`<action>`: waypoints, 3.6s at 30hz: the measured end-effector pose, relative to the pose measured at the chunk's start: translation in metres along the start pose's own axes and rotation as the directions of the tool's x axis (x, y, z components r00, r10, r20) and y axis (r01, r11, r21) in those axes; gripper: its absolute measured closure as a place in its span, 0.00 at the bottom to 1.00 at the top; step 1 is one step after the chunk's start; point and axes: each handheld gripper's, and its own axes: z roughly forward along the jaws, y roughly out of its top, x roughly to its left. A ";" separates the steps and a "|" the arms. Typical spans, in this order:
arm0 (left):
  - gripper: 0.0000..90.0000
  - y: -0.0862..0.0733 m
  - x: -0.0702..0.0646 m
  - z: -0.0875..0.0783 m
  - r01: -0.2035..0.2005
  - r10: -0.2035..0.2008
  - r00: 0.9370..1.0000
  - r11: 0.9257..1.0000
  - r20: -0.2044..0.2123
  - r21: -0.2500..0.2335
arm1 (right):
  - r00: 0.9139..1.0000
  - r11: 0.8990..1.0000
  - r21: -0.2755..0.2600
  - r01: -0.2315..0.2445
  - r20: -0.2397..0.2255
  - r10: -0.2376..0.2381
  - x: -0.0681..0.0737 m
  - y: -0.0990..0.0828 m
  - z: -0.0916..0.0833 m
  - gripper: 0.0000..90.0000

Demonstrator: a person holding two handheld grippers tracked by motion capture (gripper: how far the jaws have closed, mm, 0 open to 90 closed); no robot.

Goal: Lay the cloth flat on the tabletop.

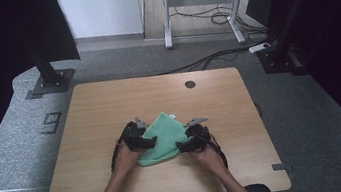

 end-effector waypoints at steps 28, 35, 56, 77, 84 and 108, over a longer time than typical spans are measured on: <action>0.22 -0.022 0.026 -0.026 0.066 -0.055 0.981 0.996 -0.184 0.057 | 0.998 1.000 0.010 -0.014 0.063 0.013 -0.028 -0.027 -0.017 0.12; 0.23 -0.031 0.013 -0.038 0.036 -0.024 0.992 0.995 -0.127 0.091 | 0.995 0.999 0.011 -0.035 0.089 0.034 -0.043 -0.032 -0.024 0.14; 0.22 -0.023 0.036 -0.024 0.068 -0.062 0.990 0.997 -0.125 0.043 | 0.996 0.999 0.033 -0.009 0.087 0.006 -0.041 -0.028 -0.029 0.18; 0.21 -0.034 -0.011 -0.045 -0.062 0.062 0.998 0.995 -0.005 0.073 | 0.985 0.999 0.008 -0.054 0.166 0.052 -0.073 -0.036 -0.035 0.19; 0.20 -0.011 0.014 -0.044 -0.038 0.040 0.998 0.999 -0.053 0.035 | 0.995 0.999 -0.024 -0.040 0.090 0.042 -0.047 -0.037 -0.048 0.17; 0.21 -0.030 0.024 -0.034 -0.001 0.004 0.999 0.997 -0.046 0.071 | 0.983 0.998 0.052 -0.037 0.181 0.027 -0.046 -0.036 -0.035 0.14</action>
